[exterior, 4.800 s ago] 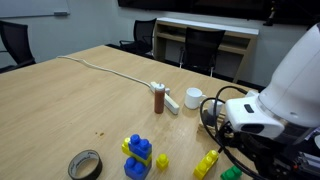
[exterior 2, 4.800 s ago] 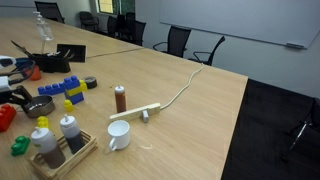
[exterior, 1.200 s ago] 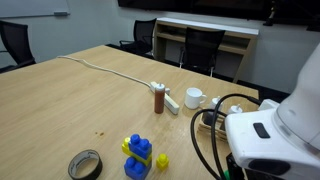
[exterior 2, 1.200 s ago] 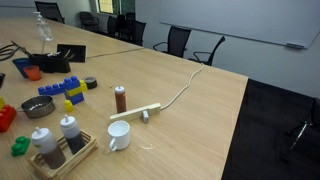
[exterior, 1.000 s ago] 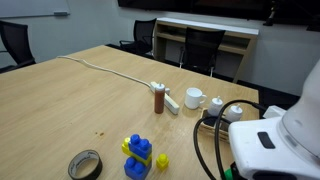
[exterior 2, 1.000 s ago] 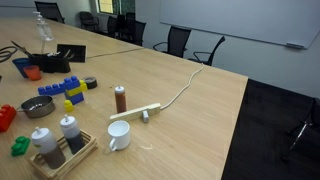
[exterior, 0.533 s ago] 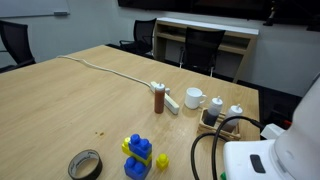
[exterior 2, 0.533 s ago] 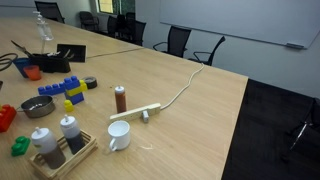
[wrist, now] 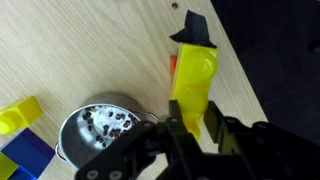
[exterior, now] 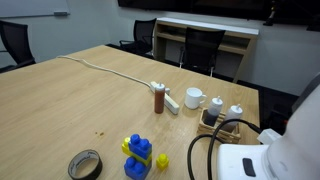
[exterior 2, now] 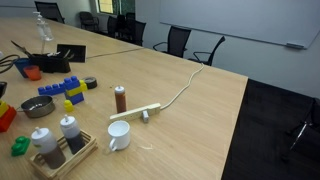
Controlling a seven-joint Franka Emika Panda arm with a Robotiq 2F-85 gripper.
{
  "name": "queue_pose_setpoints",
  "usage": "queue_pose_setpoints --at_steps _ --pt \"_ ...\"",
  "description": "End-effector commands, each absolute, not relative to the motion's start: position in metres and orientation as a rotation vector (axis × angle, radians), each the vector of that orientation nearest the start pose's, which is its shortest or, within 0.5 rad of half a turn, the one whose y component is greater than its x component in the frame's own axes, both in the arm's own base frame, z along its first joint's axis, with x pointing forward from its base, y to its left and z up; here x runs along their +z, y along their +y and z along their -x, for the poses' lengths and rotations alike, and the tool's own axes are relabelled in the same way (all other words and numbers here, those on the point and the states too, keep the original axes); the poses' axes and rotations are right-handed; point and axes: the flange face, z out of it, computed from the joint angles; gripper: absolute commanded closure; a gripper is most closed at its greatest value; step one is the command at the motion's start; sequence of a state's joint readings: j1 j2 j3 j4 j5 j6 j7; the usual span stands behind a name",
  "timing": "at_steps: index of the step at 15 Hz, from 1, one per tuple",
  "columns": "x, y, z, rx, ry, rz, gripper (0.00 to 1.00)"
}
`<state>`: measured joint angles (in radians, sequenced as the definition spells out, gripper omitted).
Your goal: Stack the long yellow block on the red block
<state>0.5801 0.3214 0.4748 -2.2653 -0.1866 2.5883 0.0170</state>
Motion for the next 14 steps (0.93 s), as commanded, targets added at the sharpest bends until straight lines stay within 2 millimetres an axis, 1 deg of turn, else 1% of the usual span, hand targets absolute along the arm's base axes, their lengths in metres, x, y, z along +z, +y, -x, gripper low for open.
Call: queue_pose_setpoints --at_steps 1,5,14 --pt "0.2312 0.4823 -0.2627 -0.059 -1.695 2.561 0.93" --pt "0.2266 0.4869 -0.2596 -0.048 -1.701 2.542 0.93" --pt "0.2246 0.4912 -0.2623 -0.057 -1.721 2.536 0.93"
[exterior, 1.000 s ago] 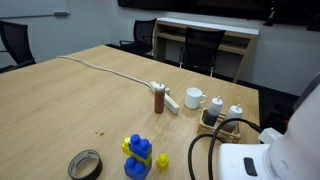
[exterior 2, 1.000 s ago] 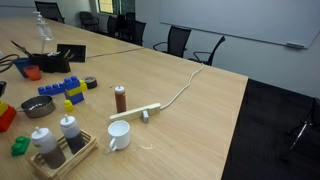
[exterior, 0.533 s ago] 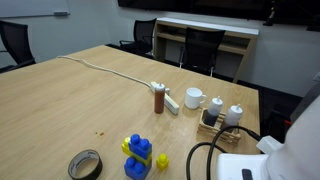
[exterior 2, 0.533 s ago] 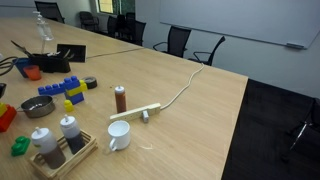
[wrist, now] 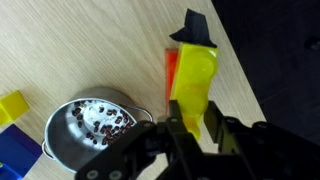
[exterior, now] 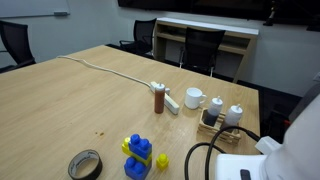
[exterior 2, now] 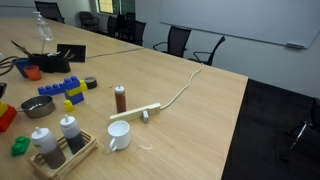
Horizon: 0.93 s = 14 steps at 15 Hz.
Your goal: Stack the long yellow block on the red block
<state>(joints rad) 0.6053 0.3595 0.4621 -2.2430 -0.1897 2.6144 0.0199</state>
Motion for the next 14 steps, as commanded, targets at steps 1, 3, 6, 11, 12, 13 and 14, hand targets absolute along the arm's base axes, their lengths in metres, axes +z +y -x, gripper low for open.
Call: queue_pose_setpoints --at_steps 1,3,6,11,12,13,14 --pt "0.224 0.493 -0.263 -0.058 -1.734 2.535 0.93" --pt "0.221 0.497 -0.263 -0.06 -1.777 2.525 0.93" --pt "0.215 0.502 -0.259 -0.059 -1.821 2.506 0.93" --pt "0.203 0.504 -0.256 -0.03 -1.822 2.504 0.93" --pt "0.202 0.503 -0.256 -0.029 -1.824 2.504 0.93" --pt "0.201 0.503 -0.255 -0.032 -1.827 2.503 0.93" --pt "0.198 0.5 -0.257 -0.035 -1.824 2.506 0.93"
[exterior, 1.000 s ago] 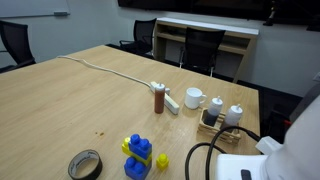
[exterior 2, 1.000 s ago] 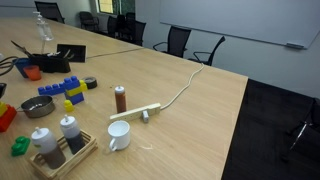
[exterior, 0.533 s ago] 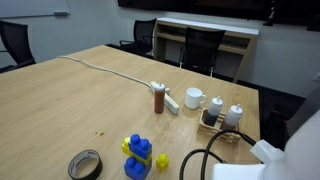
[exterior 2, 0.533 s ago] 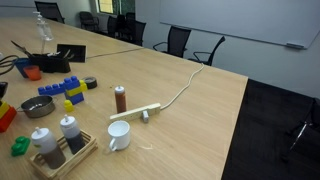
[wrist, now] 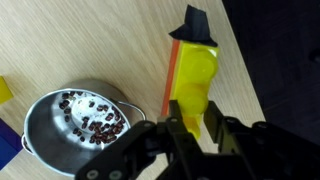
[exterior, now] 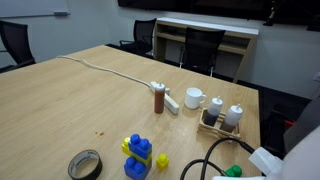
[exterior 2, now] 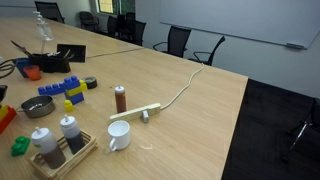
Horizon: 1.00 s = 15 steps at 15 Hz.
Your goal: Stack the long yellow block on the red block
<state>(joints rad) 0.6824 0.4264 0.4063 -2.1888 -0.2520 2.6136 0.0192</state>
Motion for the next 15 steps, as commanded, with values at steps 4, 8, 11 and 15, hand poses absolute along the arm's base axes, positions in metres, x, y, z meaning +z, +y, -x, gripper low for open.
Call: queue_pose_setpoints --at_steps 4,8,11,15 --pt "0.193 0.487 -0.268 -0.033 -1.783 2.541 0.93" --pt "0.19 0.482 -0.272 -0.019 -1.779 2.551 0.93" --pt "0.187 0.48 -0.268 0.005 -1.783 2.541 0.93" --pt "0.19 0.477 -0.267 -0.007 -1.782 2.498 0.32"
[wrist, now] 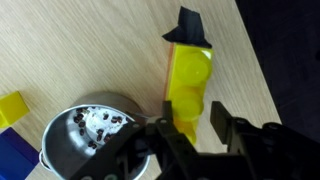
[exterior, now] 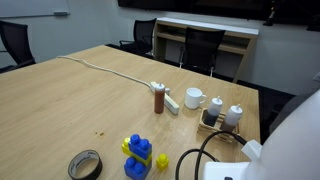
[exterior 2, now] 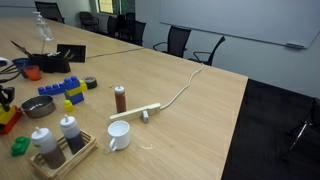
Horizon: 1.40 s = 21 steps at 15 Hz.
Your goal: Stack the long yellow block on the red block
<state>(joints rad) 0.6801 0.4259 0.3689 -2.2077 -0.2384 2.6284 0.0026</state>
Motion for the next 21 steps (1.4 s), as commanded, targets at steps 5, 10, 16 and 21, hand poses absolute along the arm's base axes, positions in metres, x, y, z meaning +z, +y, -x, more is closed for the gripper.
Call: queue_pose_setpoints --at_steps 5,10,16,21 --pt "0.195 0.464 -0.268 -0.032 -1.776 2.498 0.01" --pt "0.215 0.46 -0.273 -0.126 -1.776 2.497 0.0" --pt "0.254 0.426 -0.304 -0.24 -1.649 2.648 0.0" --pt "0.259 0.417 -0.321 -0.251 -1.603 2.67 0.0"
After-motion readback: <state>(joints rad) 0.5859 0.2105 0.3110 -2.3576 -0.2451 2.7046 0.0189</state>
